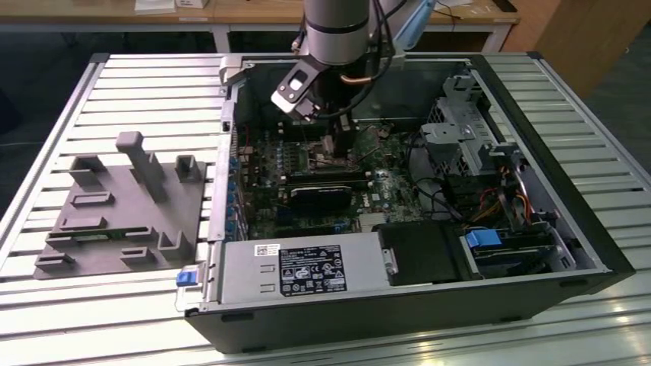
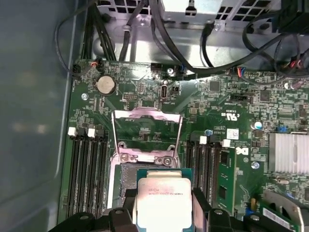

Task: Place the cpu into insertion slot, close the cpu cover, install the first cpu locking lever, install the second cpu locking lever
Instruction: 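Place the cpu into insertion slot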

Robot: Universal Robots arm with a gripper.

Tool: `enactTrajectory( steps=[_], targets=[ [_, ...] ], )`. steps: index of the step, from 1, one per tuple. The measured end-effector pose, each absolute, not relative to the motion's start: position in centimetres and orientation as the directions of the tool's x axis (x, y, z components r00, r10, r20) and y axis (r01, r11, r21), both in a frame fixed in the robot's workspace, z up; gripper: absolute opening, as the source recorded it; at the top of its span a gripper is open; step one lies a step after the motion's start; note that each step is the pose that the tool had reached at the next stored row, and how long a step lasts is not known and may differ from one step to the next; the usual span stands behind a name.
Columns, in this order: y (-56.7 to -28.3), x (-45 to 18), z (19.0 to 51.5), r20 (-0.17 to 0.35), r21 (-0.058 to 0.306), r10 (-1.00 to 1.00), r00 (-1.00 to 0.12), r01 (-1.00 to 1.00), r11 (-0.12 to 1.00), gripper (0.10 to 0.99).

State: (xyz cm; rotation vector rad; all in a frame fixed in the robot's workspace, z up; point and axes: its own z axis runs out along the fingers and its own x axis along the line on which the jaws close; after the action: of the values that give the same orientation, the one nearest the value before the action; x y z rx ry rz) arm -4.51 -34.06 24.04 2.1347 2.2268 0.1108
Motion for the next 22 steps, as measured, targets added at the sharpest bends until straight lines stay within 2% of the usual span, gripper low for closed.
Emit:
enactTrajectory(
  steps=[22],
  targets=[
    [-33.0, -5.0, 21.6, 0.012, 0.090, 0.999, -0.044, 0.995, 0.043, 0.537]
  ],
)
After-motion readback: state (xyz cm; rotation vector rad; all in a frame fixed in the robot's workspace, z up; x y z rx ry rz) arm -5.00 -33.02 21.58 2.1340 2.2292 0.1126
